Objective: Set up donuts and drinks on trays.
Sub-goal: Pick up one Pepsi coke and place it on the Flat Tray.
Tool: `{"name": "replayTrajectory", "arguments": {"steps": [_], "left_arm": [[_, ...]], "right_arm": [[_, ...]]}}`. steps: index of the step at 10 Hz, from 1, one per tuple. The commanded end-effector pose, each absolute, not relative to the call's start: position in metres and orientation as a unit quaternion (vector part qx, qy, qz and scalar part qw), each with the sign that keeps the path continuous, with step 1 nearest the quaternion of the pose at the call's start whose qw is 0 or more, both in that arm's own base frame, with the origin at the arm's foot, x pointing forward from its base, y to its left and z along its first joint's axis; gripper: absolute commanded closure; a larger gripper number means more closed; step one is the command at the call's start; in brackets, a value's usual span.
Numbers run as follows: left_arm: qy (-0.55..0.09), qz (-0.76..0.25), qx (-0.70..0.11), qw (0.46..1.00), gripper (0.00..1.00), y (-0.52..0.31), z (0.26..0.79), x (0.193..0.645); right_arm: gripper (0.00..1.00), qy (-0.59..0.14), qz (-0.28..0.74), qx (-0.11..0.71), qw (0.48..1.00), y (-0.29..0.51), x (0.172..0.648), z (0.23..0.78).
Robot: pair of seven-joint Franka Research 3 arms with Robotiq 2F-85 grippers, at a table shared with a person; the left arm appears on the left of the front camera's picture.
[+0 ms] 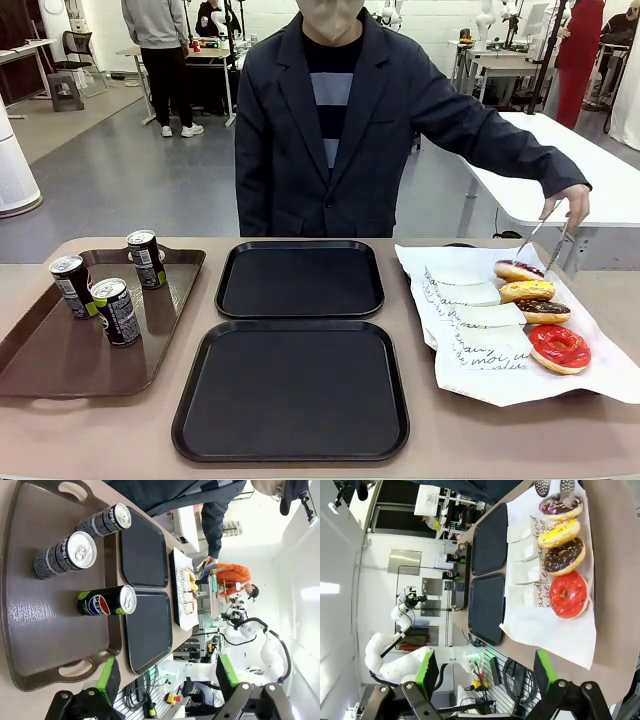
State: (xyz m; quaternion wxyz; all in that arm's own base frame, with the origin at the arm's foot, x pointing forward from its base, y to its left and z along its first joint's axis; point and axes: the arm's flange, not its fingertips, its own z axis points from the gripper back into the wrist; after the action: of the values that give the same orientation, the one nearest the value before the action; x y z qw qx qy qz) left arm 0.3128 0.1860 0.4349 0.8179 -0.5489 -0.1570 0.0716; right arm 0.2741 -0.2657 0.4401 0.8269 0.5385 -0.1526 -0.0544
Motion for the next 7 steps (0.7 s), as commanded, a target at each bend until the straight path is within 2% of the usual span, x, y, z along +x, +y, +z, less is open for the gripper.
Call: {"name": "replayTrajectory", "arguments": {"steps": [1, 7], "left_arm": [[-0.167, 0.066, -0.554, 0.813, 0.0, 0.1876, 0.438, 0.3118], [-0.167, 0.066, -0.554, 0.813, 0.0, 0.1876, 0.438, 0.3118]], "right_arm": [[0.0, -0.163, -0.048, 0.546, 0.82, -0.2644, 0.2749, 0.4391], [0.0, -0.163, -0.048, 0.546, 0.82, -0.2644, 0.2749, 0.4391]]}}
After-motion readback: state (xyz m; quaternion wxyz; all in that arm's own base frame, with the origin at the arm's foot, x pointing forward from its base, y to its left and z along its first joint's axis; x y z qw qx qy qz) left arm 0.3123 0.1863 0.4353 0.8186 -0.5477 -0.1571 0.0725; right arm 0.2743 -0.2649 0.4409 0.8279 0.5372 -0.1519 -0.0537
